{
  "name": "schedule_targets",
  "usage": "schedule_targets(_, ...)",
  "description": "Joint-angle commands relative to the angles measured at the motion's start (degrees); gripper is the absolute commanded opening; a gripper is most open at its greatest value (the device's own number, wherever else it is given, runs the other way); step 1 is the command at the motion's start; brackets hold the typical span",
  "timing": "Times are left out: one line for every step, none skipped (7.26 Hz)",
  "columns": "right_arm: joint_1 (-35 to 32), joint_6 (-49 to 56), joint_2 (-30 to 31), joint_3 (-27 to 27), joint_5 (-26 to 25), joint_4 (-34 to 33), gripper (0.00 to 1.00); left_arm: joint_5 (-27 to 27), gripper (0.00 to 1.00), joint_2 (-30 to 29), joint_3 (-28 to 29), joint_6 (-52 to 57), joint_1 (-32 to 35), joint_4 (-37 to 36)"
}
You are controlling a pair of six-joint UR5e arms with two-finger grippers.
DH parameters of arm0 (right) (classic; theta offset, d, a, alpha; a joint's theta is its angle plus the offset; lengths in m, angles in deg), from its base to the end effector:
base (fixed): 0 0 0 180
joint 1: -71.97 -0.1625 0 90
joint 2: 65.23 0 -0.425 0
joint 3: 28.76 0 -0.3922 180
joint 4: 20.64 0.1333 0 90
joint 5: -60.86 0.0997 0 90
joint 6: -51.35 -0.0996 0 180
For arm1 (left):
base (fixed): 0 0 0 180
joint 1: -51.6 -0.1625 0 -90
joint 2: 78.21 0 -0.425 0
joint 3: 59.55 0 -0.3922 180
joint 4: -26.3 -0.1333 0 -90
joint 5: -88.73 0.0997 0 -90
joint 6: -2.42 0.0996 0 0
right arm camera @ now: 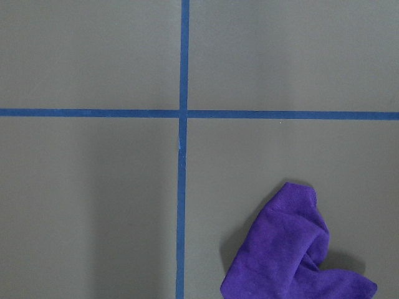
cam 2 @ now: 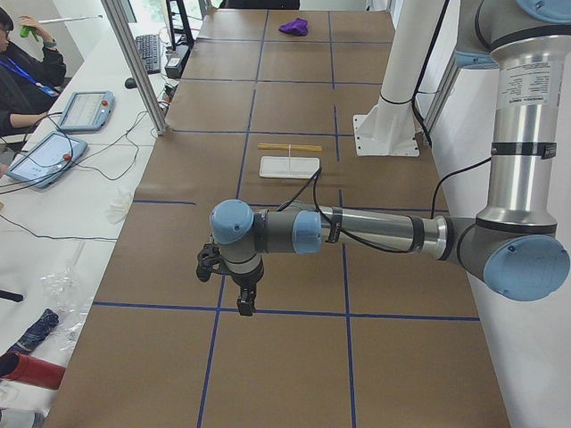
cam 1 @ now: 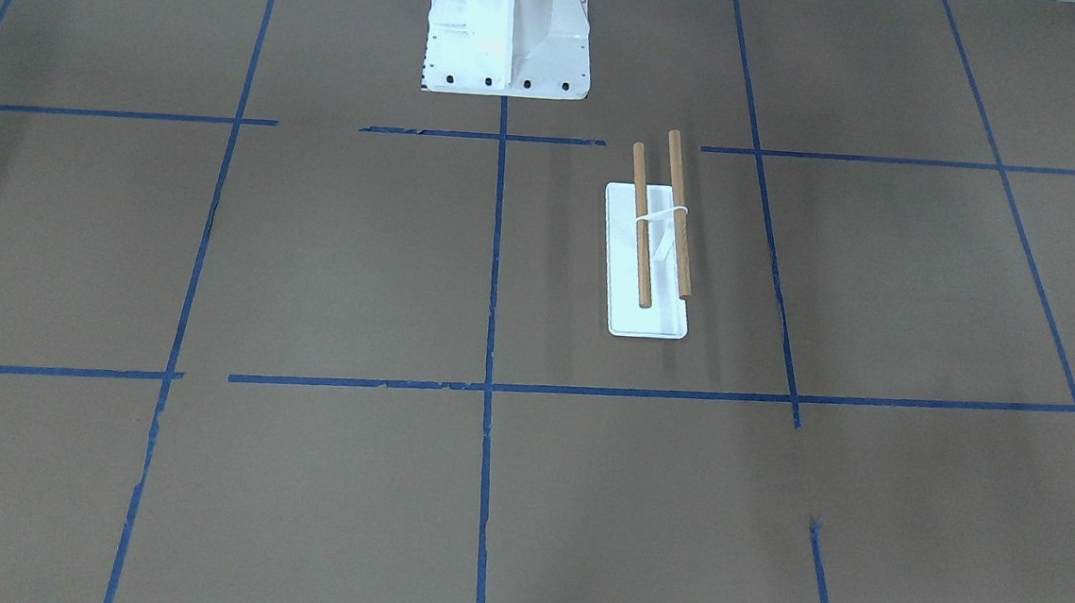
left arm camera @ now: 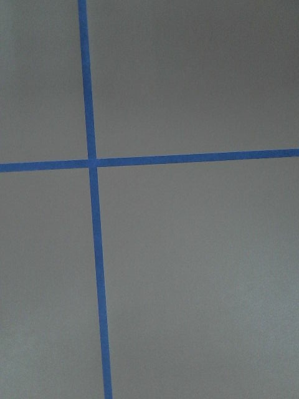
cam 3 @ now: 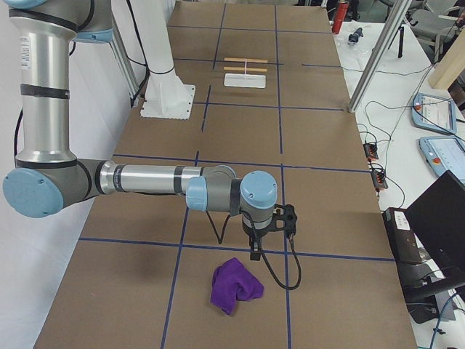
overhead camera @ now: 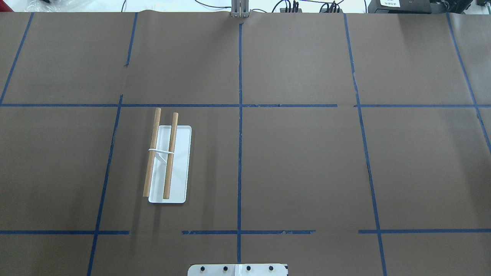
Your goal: Hang towel on rack
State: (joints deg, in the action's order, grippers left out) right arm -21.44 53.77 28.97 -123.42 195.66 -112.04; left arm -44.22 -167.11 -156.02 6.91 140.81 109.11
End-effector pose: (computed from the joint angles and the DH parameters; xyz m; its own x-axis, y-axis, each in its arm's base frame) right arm 0.0903 -0.4550 0.6555 0.7095 0.0116 0.7046 -0.0295 0.9995 0.0134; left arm -0.0588 -0.4805 0.6267 0.7289 0.0667 -0.6814 -0.0711 0.9972 0.0217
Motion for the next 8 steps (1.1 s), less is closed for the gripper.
schedule_targets(0.2,0.0,0.6,8.2,5.7,5.7,1.00,-1.2,1.00,0.0,-0.4,0.0,0.1,0.1)
schedule_targets(0.2,-0.1,2.3,14.1,5.6,18.1,1.00,-1.2,1.00,0.3,-1.2,0.0,0.1,0.1)
schedule_targets(0.3,0.1,3.8,18.5,5.5,28.5,1.00,-1.2,1.00,0.5,-1.9,0.0,0.1,0.1)
schedule_targets(2.5,0.3,4.9,20.2,3.6,32.0,1.00,-1.2,1.00,0.6,-2.4,0.0,0.1,0.1)
schedule_targets(5.8,0.4,4.9,20.2,-0.4,32.2,1.00,-1.2,1.00,0.6,-2.6,0.0,0.3,0.1)
schedule_targets(8.0,0.4,5.0,20.3,-1.0,32.1,1.00,-1.2,1.00,0.6,-2.8,0.0,0.3,0.1)
schedule_targets(8.5,0.3,5.1,20.5,-1.6,32.1,1.00,-1.2,1.00,0.6,-3.4,0.0,0.4,0.1)
schedule_targets(8.6,0.3,5.1,21.0,-3.8,32.2,1.00,-1.2,1.00,0.6,-3.5,0.0,0.4,0.0)
